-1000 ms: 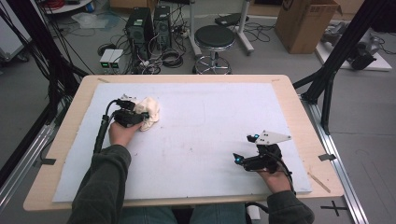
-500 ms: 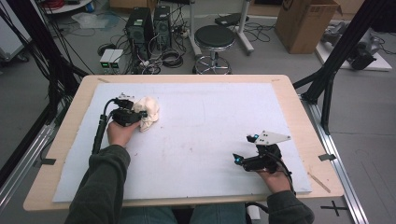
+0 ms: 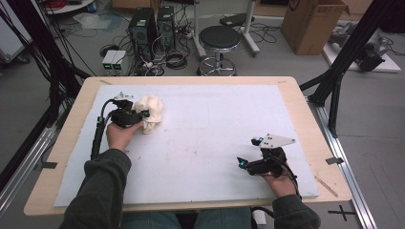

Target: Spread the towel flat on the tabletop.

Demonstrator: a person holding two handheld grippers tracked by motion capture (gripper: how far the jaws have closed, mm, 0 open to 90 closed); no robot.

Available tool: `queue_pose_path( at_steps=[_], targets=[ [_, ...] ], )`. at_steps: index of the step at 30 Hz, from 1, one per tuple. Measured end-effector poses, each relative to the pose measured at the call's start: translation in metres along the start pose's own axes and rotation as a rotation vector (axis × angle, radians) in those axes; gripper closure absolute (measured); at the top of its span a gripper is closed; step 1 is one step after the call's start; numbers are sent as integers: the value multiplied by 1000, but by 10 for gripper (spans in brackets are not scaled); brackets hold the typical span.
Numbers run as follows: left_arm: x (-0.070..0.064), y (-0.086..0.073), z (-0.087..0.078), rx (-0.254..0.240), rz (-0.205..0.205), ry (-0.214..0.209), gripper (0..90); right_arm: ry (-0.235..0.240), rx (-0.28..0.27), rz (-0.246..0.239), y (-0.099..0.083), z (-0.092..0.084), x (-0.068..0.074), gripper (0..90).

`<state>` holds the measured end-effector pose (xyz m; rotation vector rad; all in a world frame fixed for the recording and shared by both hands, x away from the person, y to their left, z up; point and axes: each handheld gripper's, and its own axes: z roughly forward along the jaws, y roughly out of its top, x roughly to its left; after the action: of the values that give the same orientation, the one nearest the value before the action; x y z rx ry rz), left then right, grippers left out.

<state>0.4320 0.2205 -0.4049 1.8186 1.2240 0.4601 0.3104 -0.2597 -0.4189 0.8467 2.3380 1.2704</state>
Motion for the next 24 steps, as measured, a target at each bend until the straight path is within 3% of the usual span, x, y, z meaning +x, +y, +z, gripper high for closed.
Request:
queue_pose_path(
  at_steps=[12,24],
  targets=[
    [-24,7,-18,-40,32,-74,783,-1,-9,1,1,-1,1,103],
    [-63,13,-34,-54,80,-177,782,-8,-16,0,2,-2,1,103]
  ],
)
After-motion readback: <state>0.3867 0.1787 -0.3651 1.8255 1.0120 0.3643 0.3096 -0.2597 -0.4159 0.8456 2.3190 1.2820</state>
